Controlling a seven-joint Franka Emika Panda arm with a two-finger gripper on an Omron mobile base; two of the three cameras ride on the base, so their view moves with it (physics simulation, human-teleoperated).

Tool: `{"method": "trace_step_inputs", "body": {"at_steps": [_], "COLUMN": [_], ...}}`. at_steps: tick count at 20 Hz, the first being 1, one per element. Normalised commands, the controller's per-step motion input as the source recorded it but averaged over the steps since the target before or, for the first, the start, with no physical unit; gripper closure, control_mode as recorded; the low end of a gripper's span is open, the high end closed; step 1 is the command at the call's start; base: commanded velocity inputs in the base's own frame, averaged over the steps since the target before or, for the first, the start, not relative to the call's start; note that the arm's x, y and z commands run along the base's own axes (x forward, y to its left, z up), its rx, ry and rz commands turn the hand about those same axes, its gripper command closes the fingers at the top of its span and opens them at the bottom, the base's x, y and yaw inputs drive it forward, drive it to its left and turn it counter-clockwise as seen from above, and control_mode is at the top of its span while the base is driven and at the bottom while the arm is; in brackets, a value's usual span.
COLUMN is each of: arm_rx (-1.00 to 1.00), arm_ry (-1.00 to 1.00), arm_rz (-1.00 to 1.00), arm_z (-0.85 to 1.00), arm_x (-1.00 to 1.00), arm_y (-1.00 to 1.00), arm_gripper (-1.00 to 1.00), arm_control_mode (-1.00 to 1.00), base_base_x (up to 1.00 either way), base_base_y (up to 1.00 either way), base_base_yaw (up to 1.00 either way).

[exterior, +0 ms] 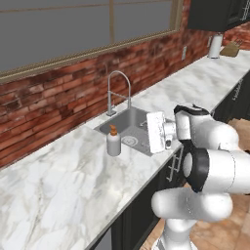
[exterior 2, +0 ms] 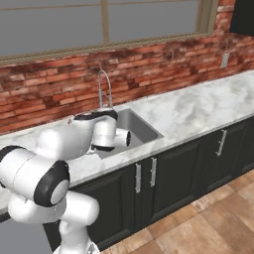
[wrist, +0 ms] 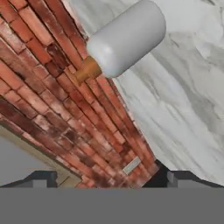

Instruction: Restock the sink supplies by placing the sponge and soap dispenser on the counter and next to the sink. Make sure the soap dispenser is upright.

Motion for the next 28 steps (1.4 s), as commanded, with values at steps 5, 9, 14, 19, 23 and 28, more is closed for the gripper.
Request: {"method": "trace_step_inputs", "body": {"at_steps": [5,9,14,19,23,28], "arm_rx": [-0.33,-0.50,-0.53,-0.46,-0.37,-0.20], "arm_ry": [-0.28,-0.15,-0.13,-0.15,-0.10,-0.02], "arm_rz": [-0.01,0.00,0.06,0.23,0.23,0.17], "arm_z": [0.33,0.01,0.00,-0.18,-0.48,-0.40], "arm_x": [-0.72,-0.56,-0.40,-0.24,-0.11,0.00], "arm_y": [-0.01,0.00,-0.06,-0.22,-0.45,-0.07], "arm_gripper": [-1.00,-1.00,-1.00,-1.00,-1.00,-1.00], "arm_control_mode": [-1.00,-1.00,-1.00,-1.00,-1.00,-1.00], "base_base_x": [0.00,0.00,0.00,0.00,0.00,0.00], "base_base_y": [0.00,0.00,0.00,0.00,0.00,0.00], "base_base_yaw": [0.00,0.00,0.00,0.00,0.00,0.00]}}
